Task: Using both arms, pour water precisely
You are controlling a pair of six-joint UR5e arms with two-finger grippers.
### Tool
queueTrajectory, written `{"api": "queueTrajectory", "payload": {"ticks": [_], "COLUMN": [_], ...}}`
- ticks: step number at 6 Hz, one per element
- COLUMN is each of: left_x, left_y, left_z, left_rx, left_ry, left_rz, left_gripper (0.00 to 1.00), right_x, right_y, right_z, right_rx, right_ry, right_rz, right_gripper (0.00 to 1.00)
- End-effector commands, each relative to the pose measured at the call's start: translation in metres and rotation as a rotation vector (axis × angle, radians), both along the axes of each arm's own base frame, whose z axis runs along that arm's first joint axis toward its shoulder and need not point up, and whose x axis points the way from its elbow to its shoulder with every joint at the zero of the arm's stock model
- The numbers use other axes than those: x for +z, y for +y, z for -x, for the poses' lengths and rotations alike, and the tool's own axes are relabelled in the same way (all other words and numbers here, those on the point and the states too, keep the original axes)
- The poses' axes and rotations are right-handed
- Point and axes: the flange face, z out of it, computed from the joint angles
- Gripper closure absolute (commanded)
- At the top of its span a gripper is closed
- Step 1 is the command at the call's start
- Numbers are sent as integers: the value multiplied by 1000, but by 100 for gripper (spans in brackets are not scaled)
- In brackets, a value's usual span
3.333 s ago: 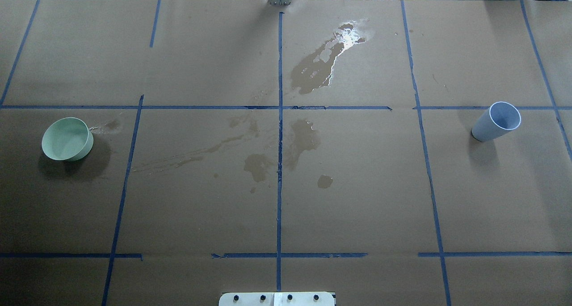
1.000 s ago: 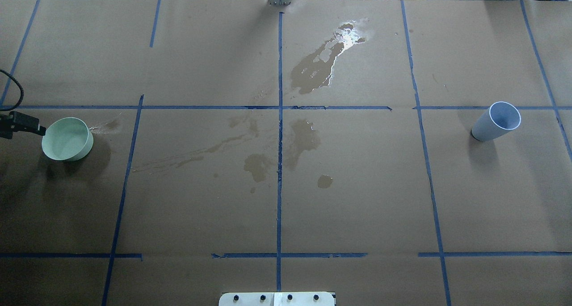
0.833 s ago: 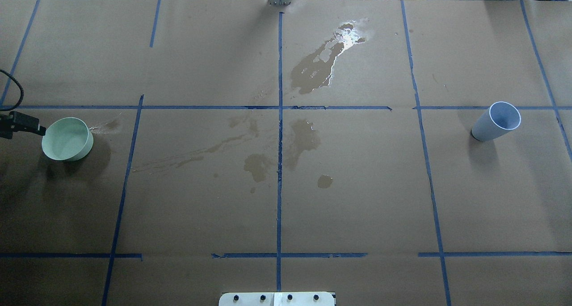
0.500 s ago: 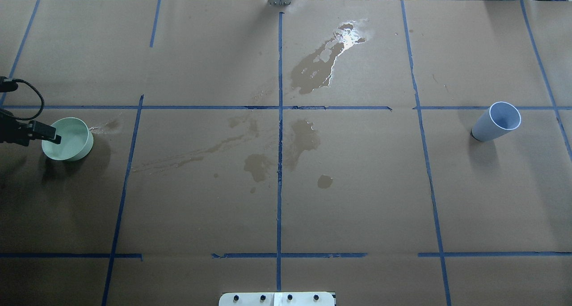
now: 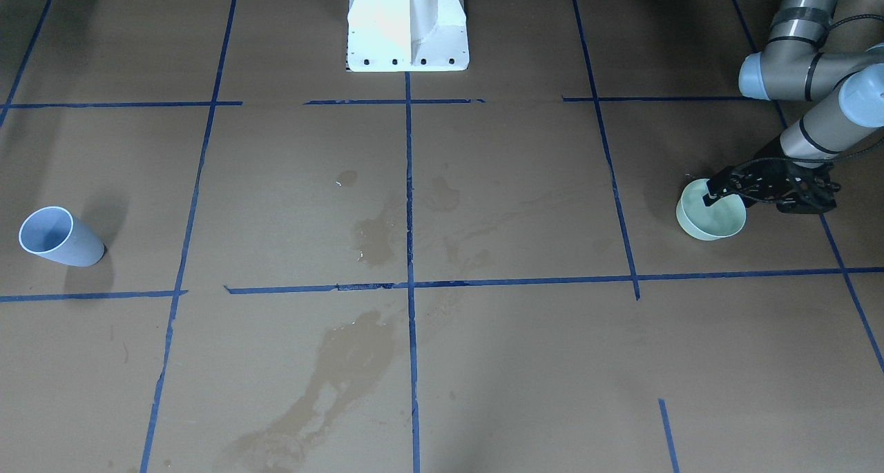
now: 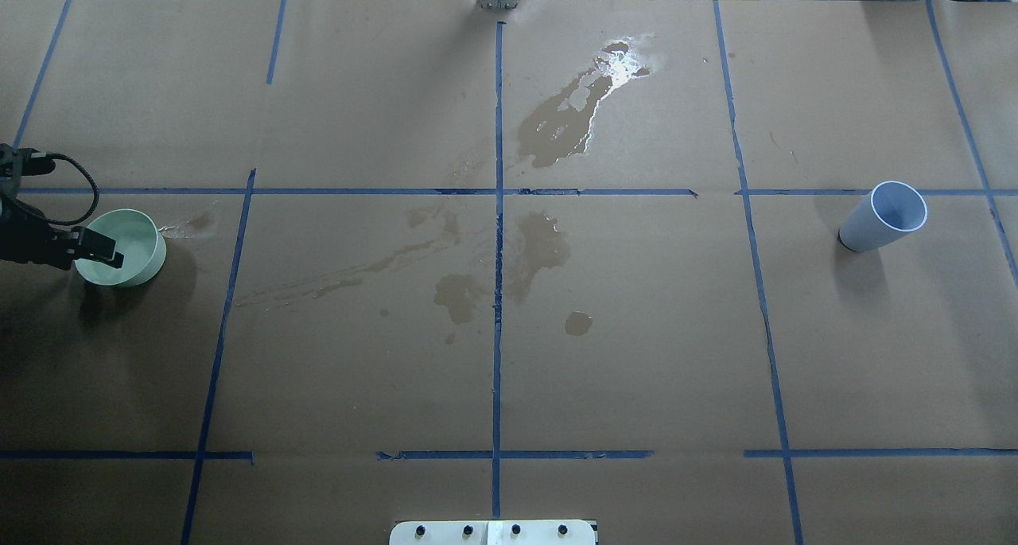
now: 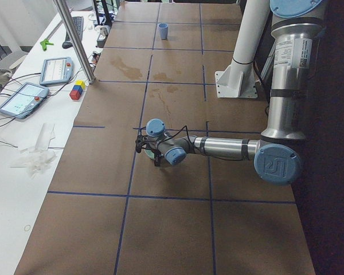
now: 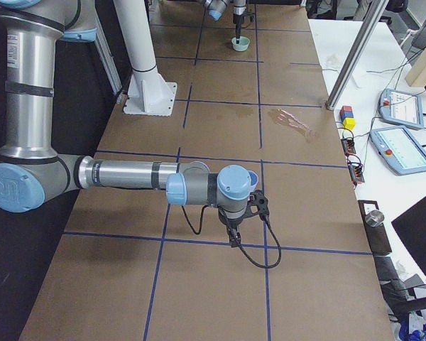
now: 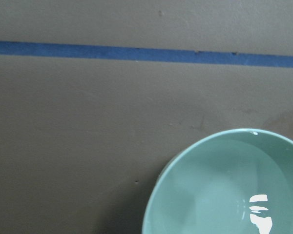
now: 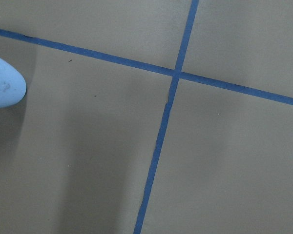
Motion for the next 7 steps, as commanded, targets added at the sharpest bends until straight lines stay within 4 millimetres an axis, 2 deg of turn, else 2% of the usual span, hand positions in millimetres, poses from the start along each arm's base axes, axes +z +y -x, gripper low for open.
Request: {"api": "queueTrajectory", "payload": {"ticks": [1, 2, 3, 4, 5, 6, 7], "left_x": [0, -2, -13, -46, -79, -129, -186], "left_y": [-4, -5, -13, -32, -43, -64, -80], "left_z": [-5, -6, -11, -18, -25, -41, -74], "left_rx": [5, 7, 7, -1, -24, -97, -122], "left_ry": [-1, 2, -9, -13, 8, 62, 111], "left_rz": [9, 13, 32, 39, 35, 75, 101], "left_gripper": [100, 100, 100, 100, 100, 100, 100], "right_x": [-1, -1, -1, -3, -3, -3, -3], "right_y": [0, 0, 0, -1, 0, 0, -1], "right_z": [0, 0, 0, 0, 0, 0, 0], "right_rx": [0, 1, 1, 1, 1, 1, 1], "right_ry": [0, 0, 0, 0, -2, -2, 0], "right_rz": [-2, -3, -3, -6, -6, -7, -12], "right_gripper": [0, 0, 0, 0, 0, 0, 0]}}
